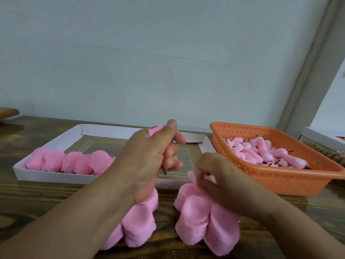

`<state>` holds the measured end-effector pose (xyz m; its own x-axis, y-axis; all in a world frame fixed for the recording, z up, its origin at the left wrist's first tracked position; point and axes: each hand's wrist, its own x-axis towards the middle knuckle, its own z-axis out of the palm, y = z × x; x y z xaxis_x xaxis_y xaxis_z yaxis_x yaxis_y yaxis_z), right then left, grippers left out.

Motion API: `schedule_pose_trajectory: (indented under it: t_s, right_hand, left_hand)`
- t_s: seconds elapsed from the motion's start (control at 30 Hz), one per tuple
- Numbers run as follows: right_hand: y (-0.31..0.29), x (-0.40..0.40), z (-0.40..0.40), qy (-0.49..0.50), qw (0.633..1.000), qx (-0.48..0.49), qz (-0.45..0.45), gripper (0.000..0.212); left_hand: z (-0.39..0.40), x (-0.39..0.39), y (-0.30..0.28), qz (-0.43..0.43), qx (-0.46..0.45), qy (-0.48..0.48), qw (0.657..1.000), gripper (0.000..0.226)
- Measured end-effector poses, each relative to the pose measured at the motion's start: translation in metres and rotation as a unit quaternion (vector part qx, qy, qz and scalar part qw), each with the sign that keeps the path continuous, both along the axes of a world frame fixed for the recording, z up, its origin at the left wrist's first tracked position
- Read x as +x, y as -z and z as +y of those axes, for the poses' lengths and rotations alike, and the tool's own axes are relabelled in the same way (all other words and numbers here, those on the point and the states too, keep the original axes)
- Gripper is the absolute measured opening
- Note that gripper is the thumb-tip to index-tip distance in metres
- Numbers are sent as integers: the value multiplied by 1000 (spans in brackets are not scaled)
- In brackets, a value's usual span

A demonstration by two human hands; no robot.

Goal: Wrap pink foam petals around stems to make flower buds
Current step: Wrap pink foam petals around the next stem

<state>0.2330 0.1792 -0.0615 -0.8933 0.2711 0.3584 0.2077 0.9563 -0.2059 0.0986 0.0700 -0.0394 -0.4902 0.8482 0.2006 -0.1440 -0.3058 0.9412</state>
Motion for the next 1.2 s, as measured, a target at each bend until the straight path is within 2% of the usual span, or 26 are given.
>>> schedule_pose_trajectory:
  t_s: [0.07,0.17,0.57,0.67,0.77,0.87,0.97,1.0,1.07,1.2]
  right_hand:
    - [-5,4,2,4,998,-57,38,18]
    - [-6,7,3,7,994,-101,45,19]
    - [10,-5,-14,-33,991,-120,49,9]
    - [10,-6,-13,-25,985,-131,106,13]
    - [4,-6,-16,-2,961,-172,214,16]
    - [-5,-3,-25,-5,909,-267,320,18]
    - [-13,0,-38,-35,872,-310,378,5]
    - [-15,0,-44,-44,867,-318,380,1]
    - [-16,-1,-52,-57,865,-347,359,7]
    - [-12,-5,-59,-21,882,-367,295,18]
  left_hand:
    - [0,0,1,2,-3,0,1000,37]
    - [1,1,2,3,-4,-1,1000,37]
    - [2,5,6,4,-19,5,1000,38]
    - [1,6,6,0,-31,11,999,40]
    - [1,6,7,6,-37,19,999,45]
    - [3,5,10,26,-33,-1,999,53]
    - [5,5,13,48,-24,-31,998,55]
    - [6,5,15,54,-21,-37,998,55]
    - [4,6,18,83,-21,-46,995,55]
    - [0,13,19,102,-17,-44,994,50]
